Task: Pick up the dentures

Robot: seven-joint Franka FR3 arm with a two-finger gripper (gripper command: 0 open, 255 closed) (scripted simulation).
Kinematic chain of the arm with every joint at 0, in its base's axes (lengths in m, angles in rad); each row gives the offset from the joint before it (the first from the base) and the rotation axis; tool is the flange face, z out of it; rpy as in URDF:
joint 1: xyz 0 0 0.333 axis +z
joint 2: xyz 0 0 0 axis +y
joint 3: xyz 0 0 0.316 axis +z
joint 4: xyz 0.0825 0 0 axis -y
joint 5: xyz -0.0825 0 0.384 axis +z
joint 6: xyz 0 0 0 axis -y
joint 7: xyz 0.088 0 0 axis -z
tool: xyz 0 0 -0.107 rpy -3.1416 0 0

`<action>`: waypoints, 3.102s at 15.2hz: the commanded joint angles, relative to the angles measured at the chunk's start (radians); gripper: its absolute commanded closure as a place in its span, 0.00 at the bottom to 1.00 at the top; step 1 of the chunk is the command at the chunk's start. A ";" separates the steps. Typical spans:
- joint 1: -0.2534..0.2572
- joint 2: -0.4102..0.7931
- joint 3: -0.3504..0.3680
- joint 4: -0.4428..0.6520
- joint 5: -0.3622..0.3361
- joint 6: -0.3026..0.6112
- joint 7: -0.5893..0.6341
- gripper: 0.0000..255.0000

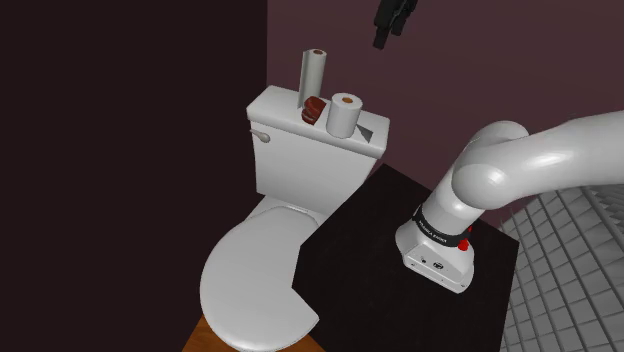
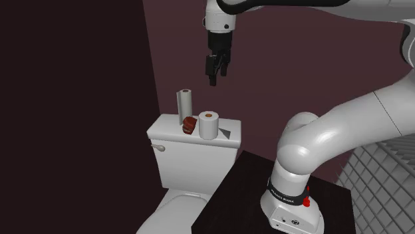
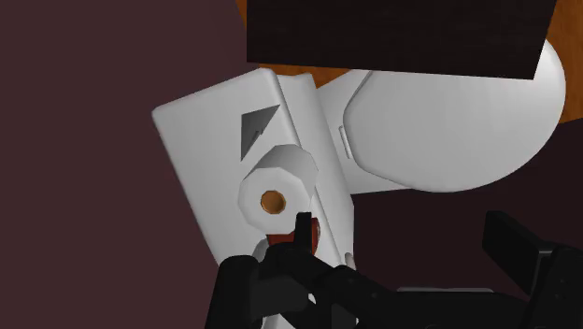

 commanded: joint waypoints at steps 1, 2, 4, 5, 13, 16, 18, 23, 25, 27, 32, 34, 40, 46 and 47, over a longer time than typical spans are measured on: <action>0.000 0.000 0.000 0.000 0.000 0.000 0.000 0.00; -0.008 0.019 0.003 -0.015 0.004 0.033 0.025 0.00; -0.025 0.062 0.009 -0.042 0.011 0.098 0.074 0.00; -0.033 0.086 0.012 -0.054 0.014 0.131 0.098 0.00; -0.098 0.313 0.028 -0.097 0.031 0.387 0.286 0.00; -0.122 0.413 0.031 -0.092 0.034 0.477 0.354 0.00; -0.136 0.483 0.031 -0.082 0.034 0.534 0.398 0.00; -0.170 0.663 0.025 -0.038 0.034 0.664 0.505 0.00; -0.181 0.737 0.019 -0.013 0.035 0.710 0.546 0.00; -0.191 0.810 0.013 0.016 0.036 0.752 0.585 0.00; -0.196 0.875 0.010 0.010 0.033 0.821 0.604 0.00; -0.195 0.894 0.009 0.003 0.030 0.848 0.607 0.00; -0.205 0.896 0.000 0.006 0.036 0.847 0.584 1.00; -0.204 0.908 0.000 0.002 0.032 0.863 0.588 1.00; -0.194 0.909 0.007 -0.003 0.028 0.869 0.608 1.00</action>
